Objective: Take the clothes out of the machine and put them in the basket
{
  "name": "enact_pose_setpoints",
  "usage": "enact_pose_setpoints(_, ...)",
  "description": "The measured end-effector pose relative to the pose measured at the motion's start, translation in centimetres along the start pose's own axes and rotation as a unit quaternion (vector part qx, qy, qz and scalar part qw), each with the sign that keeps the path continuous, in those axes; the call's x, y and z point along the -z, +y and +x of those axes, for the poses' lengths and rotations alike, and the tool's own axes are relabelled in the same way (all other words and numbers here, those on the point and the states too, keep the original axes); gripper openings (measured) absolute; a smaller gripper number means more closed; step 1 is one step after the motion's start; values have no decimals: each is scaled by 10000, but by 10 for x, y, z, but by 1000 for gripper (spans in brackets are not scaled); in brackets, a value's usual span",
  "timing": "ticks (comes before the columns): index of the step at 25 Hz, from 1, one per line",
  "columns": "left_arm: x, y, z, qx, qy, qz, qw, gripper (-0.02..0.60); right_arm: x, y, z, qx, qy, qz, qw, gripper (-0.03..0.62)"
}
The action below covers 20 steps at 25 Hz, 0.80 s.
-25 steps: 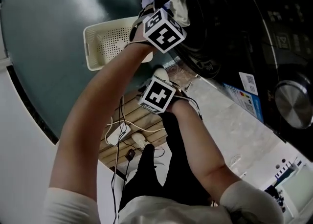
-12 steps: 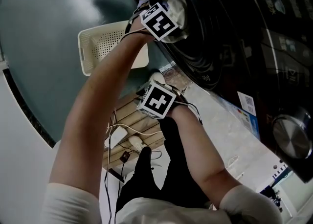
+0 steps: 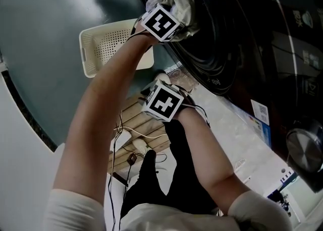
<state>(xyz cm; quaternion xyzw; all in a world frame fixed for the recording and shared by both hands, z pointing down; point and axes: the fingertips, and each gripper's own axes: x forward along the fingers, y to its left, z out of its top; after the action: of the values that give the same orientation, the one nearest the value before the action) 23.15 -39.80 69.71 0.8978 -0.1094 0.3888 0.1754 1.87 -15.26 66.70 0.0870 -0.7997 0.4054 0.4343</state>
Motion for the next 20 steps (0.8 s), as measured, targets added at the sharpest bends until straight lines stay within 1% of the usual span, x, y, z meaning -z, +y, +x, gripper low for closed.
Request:
enact_pose_setpoints(1,2,-1,-2,32,39,-71,10000,272,-1,0,2,3,-25,-7,10000,78)
enact_pose_setpoints(3,5,-2,-7,100,79,-230,9997,226,-2,1,3,14,-52,-8,10000,78)
enact_pose_setpoints(6,-2,-6,-15,175,-224,-353,9990,192,-1,2,3,57,-40,-13,10000,78)
enact_pose_setpoints(10,-9,-9,-32,148,-582,-475,9971,178,-5,4,3,110,-120,-48,9999,78)
enact_pose_setpoints(13,-17,-10,-54,214,-876,-549,9944,175,-14,5,2,126,-296,-105,9994,78)
enact_pose_setpoints(15,-22,-13,-72,211,-1030,-477,9933,175,-18,7,3,131,-429,-132,9989,78)
enact_pose_setpoints(20,-30,-17,-117,124,-1280,-285,9913,171,-24,15,7,231,-456,-210,9985,78)
